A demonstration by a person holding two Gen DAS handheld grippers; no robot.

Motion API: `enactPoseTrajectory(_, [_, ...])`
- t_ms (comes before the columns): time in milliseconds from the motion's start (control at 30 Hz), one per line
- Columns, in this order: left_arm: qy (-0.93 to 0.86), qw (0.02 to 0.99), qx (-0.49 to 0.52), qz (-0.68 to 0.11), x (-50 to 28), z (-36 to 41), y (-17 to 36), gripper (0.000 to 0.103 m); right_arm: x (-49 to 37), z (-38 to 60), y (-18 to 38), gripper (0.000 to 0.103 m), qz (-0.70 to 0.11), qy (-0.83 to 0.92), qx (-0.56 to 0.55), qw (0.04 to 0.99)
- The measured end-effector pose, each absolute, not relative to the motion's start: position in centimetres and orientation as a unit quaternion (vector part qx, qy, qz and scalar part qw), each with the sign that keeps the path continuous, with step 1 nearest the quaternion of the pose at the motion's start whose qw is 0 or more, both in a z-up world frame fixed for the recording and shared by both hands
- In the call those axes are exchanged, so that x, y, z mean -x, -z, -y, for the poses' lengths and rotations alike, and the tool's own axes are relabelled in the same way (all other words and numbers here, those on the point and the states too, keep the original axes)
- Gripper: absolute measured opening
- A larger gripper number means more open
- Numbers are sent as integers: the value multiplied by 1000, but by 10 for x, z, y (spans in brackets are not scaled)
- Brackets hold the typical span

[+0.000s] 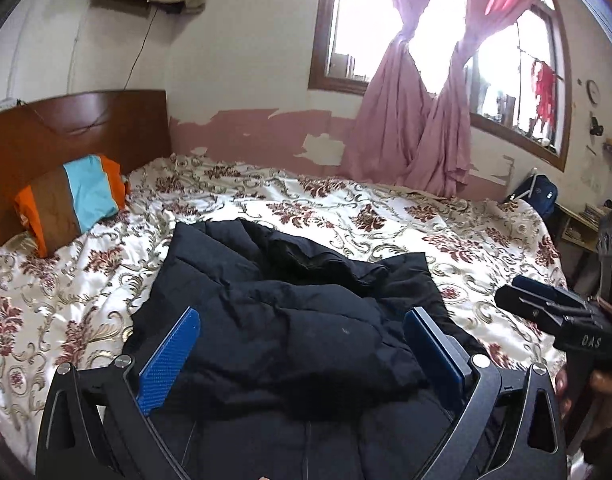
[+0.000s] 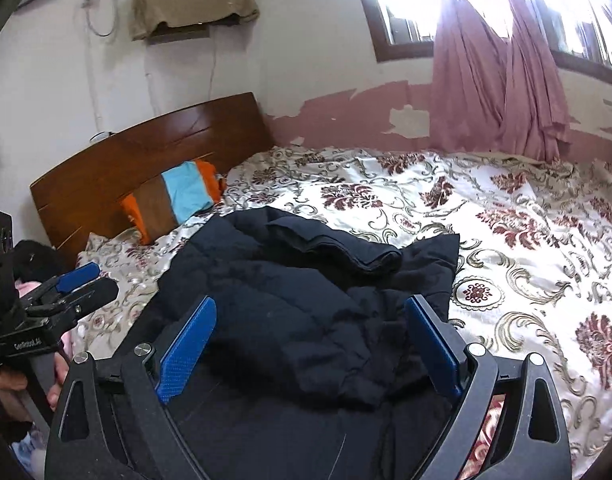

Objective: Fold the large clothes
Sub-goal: 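Open both tools and release the folded hem onto the jacket, then move both open tools to the folded edge of the navy jacket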

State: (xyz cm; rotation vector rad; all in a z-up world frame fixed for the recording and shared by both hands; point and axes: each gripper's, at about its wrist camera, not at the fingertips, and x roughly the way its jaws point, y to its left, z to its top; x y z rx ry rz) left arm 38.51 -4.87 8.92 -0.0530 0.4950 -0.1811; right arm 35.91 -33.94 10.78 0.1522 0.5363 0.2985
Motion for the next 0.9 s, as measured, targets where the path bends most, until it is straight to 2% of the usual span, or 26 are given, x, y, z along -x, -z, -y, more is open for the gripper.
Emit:
enactPoseTrajectory(467, [72, 976, 4, -203, -287, 26, -122, 103, -254, 316, -135, 92, -229, -171, -41, 957])
enactPoseTrajectory(900, [75, 979, -52, -184, -218, 18, -116, 103, -166, 281, -130, 93, -186, -184, 7, 965])
